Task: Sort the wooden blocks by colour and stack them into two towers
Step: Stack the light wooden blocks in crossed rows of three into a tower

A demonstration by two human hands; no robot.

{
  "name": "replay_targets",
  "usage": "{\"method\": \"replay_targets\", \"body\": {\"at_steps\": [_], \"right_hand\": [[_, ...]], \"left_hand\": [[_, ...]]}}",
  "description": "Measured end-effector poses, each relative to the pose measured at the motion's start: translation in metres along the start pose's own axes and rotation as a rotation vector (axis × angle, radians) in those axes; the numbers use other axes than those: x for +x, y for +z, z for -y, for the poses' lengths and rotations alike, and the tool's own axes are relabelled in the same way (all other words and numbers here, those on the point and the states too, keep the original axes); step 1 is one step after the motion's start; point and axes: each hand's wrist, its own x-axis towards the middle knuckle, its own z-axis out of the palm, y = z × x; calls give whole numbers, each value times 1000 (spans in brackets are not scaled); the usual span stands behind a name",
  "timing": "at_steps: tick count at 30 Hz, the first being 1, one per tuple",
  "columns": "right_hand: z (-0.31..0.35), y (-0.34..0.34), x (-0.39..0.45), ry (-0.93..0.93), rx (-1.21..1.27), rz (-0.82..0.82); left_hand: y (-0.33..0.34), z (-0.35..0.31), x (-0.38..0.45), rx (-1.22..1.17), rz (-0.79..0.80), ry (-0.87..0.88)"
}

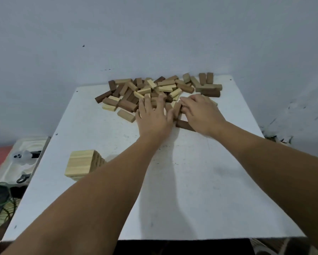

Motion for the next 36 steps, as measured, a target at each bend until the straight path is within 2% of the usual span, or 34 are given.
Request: {"method": "replay_targets", "body": {"at_steps": [4,10,14,19,24,28,36], "right_hand": [[-21,2,29,1,-9,-13],[-31,-2,65,32,-60,62],[-31,-7,82,-60,2,133],[-33,-17,93,-175,67,279],[-33,-18,94,-198,167,166],[-30,-11,93,-172,75,173],[-31,1,85,-96,-19,54]], "left_hand": [[24,1,10,-67,-28,-77],[27,5,10,-221,-205,-78],[28,6,12,-238,-233,-171],[28,5,12,-214,-219,-168],[29,7,14,-225,-242,-187],[29,7,14,-243,-249,-194],[28,7,13,-256,-243,-181]]}}
